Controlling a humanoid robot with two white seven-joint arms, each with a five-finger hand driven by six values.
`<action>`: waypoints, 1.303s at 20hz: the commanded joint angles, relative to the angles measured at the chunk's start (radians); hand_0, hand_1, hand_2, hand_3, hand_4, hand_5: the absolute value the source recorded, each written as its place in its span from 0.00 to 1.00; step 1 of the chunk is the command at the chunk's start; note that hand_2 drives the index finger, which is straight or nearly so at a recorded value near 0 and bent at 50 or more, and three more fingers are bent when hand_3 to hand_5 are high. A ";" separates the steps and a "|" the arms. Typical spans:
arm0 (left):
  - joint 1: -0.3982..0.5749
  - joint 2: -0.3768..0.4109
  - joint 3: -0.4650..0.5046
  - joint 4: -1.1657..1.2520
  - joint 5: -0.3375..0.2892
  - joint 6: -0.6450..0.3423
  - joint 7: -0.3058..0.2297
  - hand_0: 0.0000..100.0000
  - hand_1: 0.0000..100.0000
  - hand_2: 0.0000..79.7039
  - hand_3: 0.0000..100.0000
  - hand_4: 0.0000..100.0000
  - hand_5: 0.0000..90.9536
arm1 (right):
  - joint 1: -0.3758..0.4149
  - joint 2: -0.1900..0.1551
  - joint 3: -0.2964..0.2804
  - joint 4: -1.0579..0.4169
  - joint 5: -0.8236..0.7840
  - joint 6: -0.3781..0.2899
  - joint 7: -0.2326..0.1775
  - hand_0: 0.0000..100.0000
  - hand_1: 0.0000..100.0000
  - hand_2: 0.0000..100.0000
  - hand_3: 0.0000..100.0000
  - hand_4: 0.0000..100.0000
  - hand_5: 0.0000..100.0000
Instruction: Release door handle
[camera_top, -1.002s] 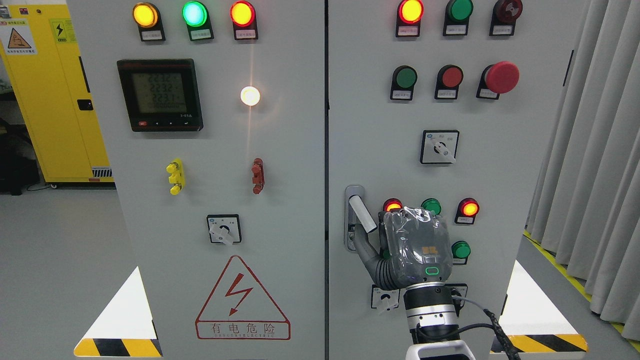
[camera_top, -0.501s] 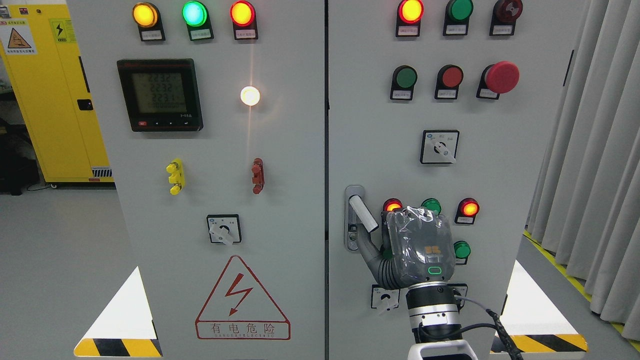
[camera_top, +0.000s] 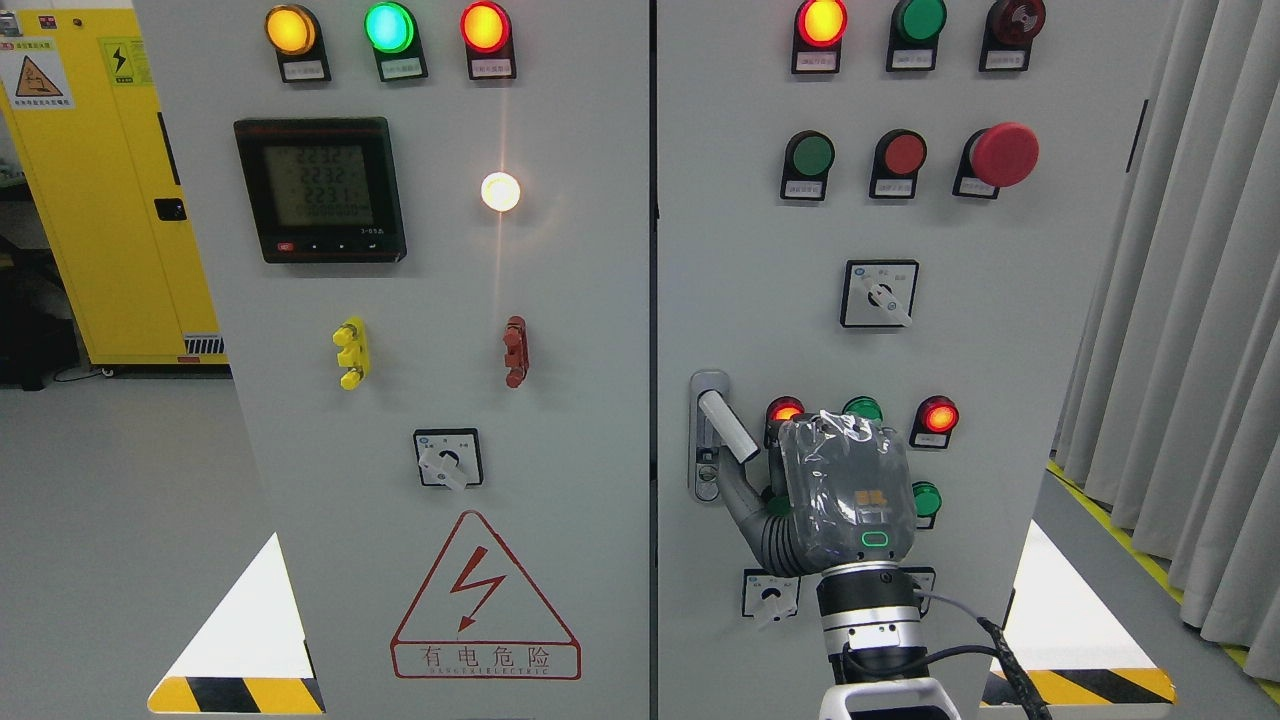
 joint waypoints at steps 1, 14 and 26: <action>0.000 0.000 0.000 0.000 0.000 -0.001 0.000 0.12 0.56 0.00 0.00 0.00 0.00 | 0.001 0.000 -0.011 -0.006 0.000 -0.002 -0.001 0.55 0.37 0.96 1.00 1.00 1.00; 0.000 0.000 0.000 0.000 0.000 -0.003 0.000 0.12 0.56 0.00 0.00 0.00 0.00 | -0.002 -0.001 -0.011 -0.006 -0.022 -0.002 -0.001 0.56 0.35 0.95 1.00 1.00 1.00; 0.000 0.000 -0.001 0.000 0.000 -0.001 0.000 0.12 0.56 0.00 0.00 0.00 0.00 | -0.008 -0.001 -0.011 -0.007 -0.022 -0.002 -0.004 0.56 0.35 0.95 1.00 1.00 1.00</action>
